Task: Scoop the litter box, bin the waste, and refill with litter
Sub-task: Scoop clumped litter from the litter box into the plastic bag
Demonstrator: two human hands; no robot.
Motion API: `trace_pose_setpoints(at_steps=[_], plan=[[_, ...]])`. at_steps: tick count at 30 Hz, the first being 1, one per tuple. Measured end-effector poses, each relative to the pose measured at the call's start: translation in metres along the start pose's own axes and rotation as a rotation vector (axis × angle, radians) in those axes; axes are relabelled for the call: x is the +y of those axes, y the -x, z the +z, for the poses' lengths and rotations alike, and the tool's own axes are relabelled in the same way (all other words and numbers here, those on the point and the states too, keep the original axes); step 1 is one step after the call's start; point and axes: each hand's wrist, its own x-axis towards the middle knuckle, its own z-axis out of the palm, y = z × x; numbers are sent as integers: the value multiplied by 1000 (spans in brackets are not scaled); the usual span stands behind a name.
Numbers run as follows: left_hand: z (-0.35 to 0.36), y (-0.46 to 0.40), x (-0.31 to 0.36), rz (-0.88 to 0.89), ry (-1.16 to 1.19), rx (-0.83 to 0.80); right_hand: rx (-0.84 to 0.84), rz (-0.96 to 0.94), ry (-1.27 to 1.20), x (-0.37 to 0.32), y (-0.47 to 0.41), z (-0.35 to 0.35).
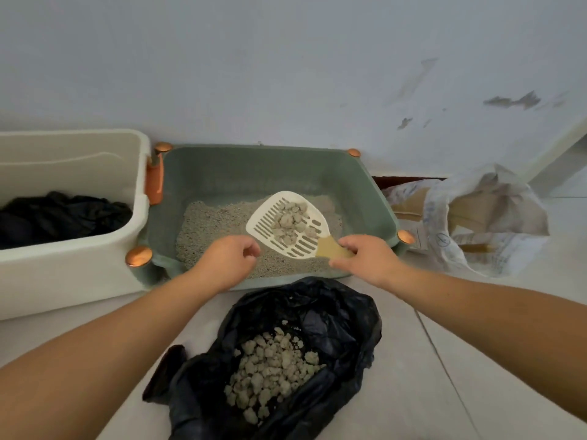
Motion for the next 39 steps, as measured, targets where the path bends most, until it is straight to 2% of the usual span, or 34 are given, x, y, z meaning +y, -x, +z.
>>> trace_pose_setpoints(at_steps=[5, 8, 12, 17, 19, 24, 30, 34, 39], plan=[[-8, 39, -10, -125, -161, -176, -96, -179, 137, -6, 4, -14], [-10, 66, -20, -256, -278, -264, -166, -289, 187, -10, 4, -20], [-5, 101, -32, -431, -320, -376, -261, -443, 221, -7, 0, -20], [18, 116, -38, -589, -56, -389, -343, -560, 400, 7, -5, -13], [26, 114, -37, -558, -51, -365, -355, -586, 465, 12, -5, -17], [34, 101, -30, -463, -220, -358, -415, -702, 744, 13, -1, -33], [26, 89, -23, -445, -159, -247, -563, -737, 938, -14, 11, -30], [21, 87, -18, -445, -91, -227, -532, -737, 1092, -44, 22, -23], [17, 87, -13, -428, -88, -228, -390, -722, 1253, -74, 35, -21]])
